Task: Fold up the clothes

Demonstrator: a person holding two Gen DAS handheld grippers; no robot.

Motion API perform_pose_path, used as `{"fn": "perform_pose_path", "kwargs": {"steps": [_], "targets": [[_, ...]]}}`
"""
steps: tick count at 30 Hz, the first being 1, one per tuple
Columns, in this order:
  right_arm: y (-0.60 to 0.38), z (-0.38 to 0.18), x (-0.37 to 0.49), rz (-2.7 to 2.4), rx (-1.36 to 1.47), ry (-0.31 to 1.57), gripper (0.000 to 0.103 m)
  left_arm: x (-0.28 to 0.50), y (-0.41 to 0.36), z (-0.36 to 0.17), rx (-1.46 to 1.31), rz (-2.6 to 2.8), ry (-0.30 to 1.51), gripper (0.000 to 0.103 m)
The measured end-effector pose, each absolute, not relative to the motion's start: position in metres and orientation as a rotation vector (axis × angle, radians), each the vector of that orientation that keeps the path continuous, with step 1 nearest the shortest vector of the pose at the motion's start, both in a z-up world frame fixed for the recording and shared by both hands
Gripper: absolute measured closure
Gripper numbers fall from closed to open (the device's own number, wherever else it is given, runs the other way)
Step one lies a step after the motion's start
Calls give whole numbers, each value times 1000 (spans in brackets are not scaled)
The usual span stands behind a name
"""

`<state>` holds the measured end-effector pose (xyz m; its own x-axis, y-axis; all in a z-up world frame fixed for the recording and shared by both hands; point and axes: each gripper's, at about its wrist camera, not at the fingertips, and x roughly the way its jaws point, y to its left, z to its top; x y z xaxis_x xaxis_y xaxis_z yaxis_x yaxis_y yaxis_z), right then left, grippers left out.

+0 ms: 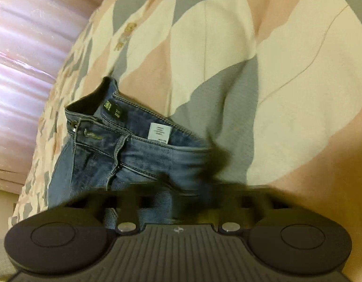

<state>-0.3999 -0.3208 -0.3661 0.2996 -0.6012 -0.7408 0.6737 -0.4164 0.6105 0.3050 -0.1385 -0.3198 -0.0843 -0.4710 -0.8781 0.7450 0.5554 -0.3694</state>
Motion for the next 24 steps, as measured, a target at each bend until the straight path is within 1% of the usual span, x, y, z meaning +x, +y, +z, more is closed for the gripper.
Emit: {"fn": "perform_pose_path", "kwargs": {"steps": [4, 7, 8, 9, 10, 11, 12, 14, 16, 18, 20, 22, 23, 24], "targets": [[-311, -333, -410, -1406, 1355, 105, 92, 302, -155, -303, 263, -1056, 1241, 68], [-314, -336, -409, -1427, 1354, 182, 92, 316, -176, -293, 277, -1055, 1166, 65], [-319, -345, -407, -1430, 1365, 228, 89, 328, -184, -292, 260, -1037, 1147, 62], [-325, -357, -404, -1431, 1379, 281, 86, 340, -192, -291, 242, -1019, 1129, 58], [-328, -364, -403, -1440, 1406, 289, 78, 354, -201, -292, 219, -993, 1115, 55], [-330, -369, -403, -1453, 1439, 279, 68, 371, -210, -293, 195, -963, 1104, 49], [-330, -369, -401, -1467, 1442, 272, 65, 388, -220, -296, 176, -940, 1093, 48], [-328, -364, -396, -1497, 1422, 259, 44, 424, -243, -303, 147, -900, 1071, 48], [-322, -356, -386, -1543, 1385, 282, 36, 453, -270, -310, 173, -883, 1030, 46], [-317, -350, -378, -1587, 1382, 279, 36, 478, -298, -322, 221, -885, 990, 38], [-314, -345, -368, -1652, 1388, 262, 32, 497, -322, -339, 279, -887, 982, 37], [-311, -341, -357, -1714, 1390, 249, 31, 512, -342, -359, 335, -900, 984, 37], [-309, -338, -349, -1738, 1387, 248, 31, 515, -350, -365, 349, -932, 981, 39], [-308, -335, -341, -1763, 1383, 246, 31, 515, -356, -366, 356, -991, 975, 70]]}}
